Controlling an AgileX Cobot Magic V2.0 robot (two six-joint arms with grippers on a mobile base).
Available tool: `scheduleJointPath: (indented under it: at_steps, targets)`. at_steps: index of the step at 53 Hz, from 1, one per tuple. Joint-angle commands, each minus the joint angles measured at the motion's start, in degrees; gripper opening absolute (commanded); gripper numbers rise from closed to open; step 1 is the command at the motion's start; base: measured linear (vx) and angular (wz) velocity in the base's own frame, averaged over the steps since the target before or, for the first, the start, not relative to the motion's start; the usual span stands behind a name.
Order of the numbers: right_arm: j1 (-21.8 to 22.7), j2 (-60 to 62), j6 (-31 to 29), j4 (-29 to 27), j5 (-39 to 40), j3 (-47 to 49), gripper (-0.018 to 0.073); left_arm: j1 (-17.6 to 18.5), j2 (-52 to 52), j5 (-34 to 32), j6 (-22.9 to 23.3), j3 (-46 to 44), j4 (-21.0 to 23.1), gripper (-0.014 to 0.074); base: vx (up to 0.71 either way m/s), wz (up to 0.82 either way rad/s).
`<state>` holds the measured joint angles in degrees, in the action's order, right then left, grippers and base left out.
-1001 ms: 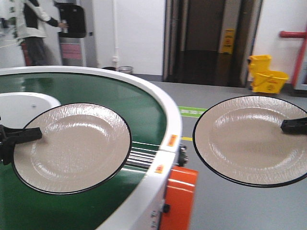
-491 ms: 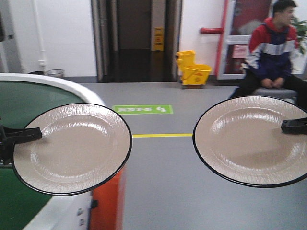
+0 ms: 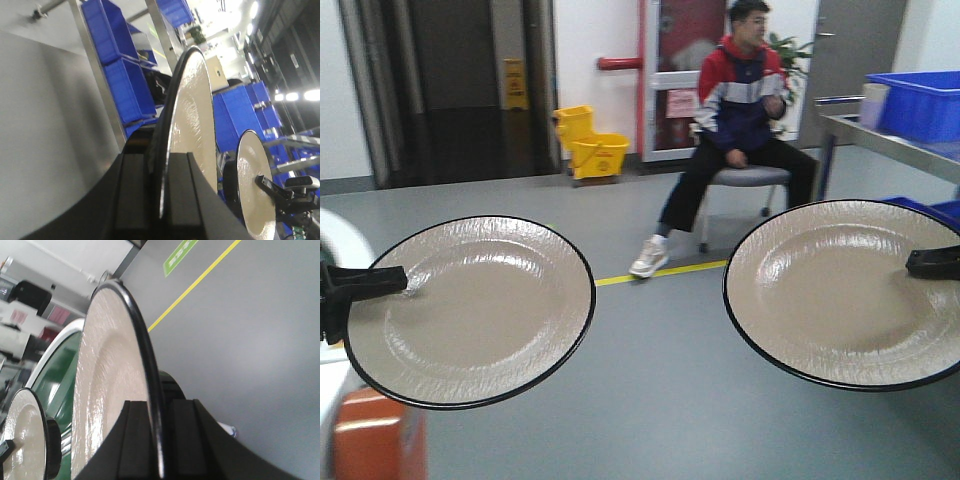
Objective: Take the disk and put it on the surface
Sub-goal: 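Carry both held plates while driving to the steel table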
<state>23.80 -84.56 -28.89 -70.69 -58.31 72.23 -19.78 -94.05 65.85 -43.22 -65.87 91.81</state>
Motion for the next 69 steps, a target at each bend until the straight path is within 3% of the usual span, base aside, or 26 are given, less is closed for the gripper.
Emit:
scheduleJointPath:
  at_steps: [1, 25, 69]
  targets:
    - [0.19, 2.31, 0.28, -7.08, 0.10, 1.78, -0.0009, 0.36, 3.01, 5.03, 0.98, -2.15, 10.64, -0.0002, 0.16, -0.51]
    - [0.19, 2.32, 0.28, -7.06, -0.14, 1.78, -0.0009, 0.36, 3.01, 5.03, 0.98, -2.15, 10.64, -0.0002, 0.23, -0.38]
    - [0.19, 2.32, 0.28, -7.06, -0.14, 1.78, -0.0009, 0.36, 3.01, 5.03, 0.98, -2.15, 10.64, -0.0002, 0.40, -0.14]
